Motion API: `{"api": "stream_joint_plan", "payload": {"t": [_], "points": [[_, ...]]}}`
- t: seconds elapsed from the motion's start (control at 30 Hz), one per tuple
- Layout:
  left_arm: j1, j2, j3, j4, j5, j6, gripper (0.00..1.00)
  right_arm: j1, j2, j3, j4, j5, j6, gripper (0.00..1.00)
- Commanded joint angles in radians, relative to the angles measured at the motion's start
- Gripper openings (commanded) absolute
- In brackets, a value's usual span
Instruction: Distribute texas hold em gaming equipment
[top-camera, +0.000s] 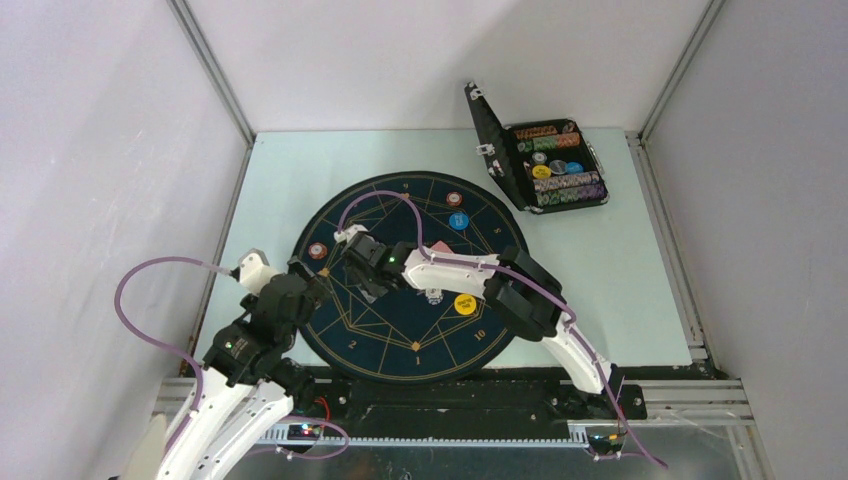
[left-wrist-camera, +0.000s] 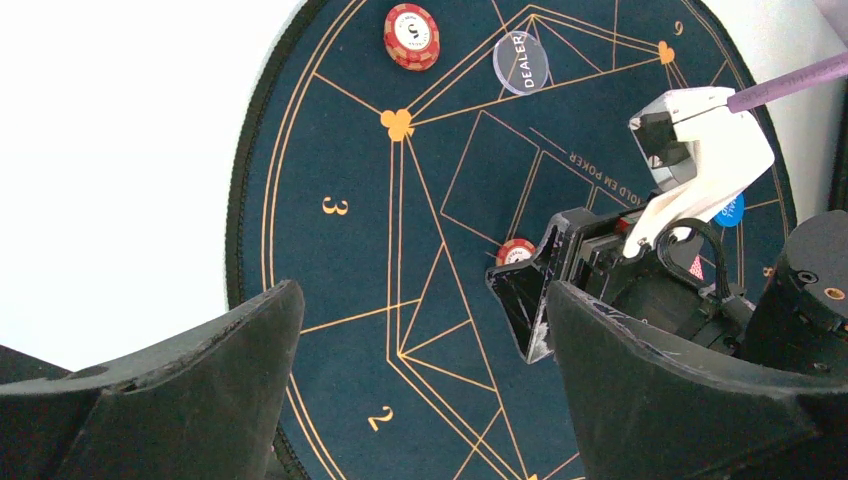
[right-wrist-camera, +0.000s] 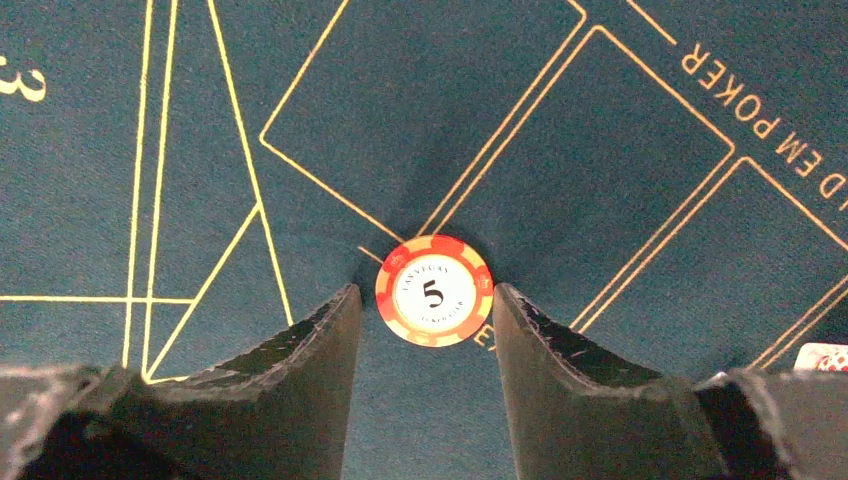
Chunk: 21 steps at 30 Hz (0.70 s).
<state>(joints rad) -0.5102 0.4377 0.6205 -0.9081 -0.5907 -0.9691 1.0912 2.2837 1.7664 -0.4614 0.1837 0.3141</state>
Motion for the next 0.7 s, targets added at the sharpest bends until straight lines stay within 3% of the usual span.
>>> {"api": "stream_joint_plan", "payload": {"t": [0.0,0.33,0.67], "points": [[-0.001,0.004,0.005,-0.001,-0.014,-0.015,0.98,-0.013,0.079,0.005,-0.008,0.0,0.014,0.51],[-0.001,0.004,0.011,-0.007,-0.015,-0.016,0.98,-0.011,0.046,0.01,-0.015,0.069,0.012,0.34],[-0.001,0.006,0.018,-0.011,-0.017,-0.014,0.98,-0.011,-0.218,-0.105,0.101,0.031,-0.008,0.29]]}}
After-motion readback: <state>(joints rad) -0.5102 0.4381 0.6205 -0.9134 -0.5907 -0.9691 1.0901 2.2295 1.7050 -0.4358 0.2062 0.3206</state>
